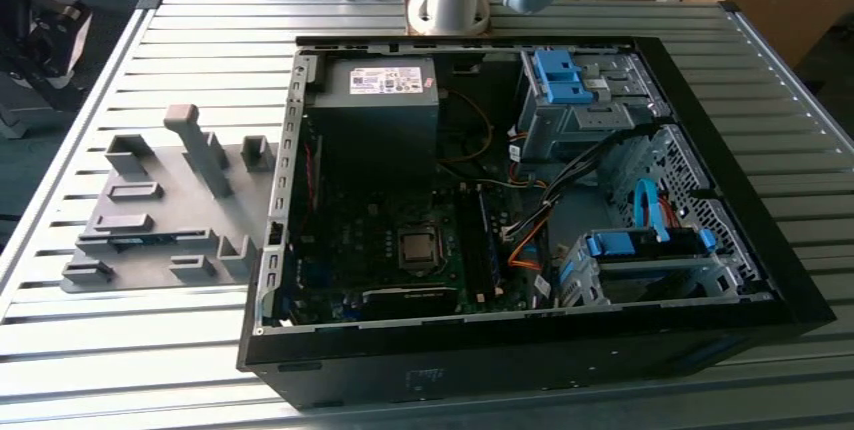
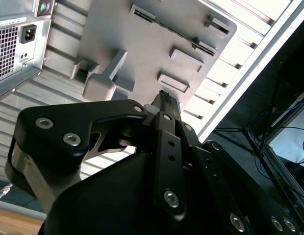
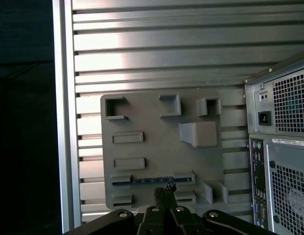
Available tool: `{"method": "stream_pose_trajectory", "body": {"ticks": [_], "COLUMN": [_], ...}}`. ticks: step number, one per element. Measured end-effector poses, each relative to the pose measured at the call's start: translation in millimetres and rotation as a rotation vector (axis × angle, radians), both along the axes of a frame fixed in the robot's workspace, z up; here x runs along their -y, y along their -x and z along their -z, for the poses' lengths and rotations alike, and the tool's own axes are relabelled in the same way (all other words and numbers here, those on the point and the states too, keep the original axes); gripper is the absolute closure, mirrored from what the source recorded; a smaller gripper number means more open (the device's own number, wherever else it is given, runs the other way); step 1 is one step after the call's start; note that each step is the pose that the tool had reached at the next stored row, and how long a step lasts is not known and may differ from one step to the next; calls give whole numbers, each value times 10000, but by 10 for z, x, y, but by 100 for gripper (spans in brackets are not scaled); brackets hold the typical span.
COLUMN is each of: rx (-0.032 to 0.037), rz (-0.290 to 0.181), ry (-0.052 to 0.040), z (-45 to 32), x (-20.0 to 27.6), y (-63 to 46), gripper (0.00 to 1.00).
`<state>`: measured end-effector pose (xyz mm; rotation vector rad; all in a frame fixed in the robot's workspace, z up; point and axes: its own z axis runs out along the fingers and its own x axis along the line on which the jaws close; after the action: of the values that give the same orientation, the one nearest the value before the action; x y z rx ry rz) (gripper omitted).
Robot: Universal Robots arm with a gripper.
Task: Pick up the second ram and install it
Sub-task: 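Reach for the second ram, then pick up the second ram and move it above second insertion slot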
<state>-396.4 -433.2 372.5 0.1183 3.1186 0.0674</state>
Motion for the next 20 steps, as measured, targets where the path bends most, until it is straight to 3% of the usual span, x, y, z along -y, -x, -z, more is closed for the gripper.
{"method": "stream_pose_trajectory", "body": {"ticks": [16, 20], "rx": [0, -1], "rz": [-9, -325], "ry": [0, 0], "z": [0, 0], "x": [6, 6], "y": [43, 44], "gripper": [89, 89]}}
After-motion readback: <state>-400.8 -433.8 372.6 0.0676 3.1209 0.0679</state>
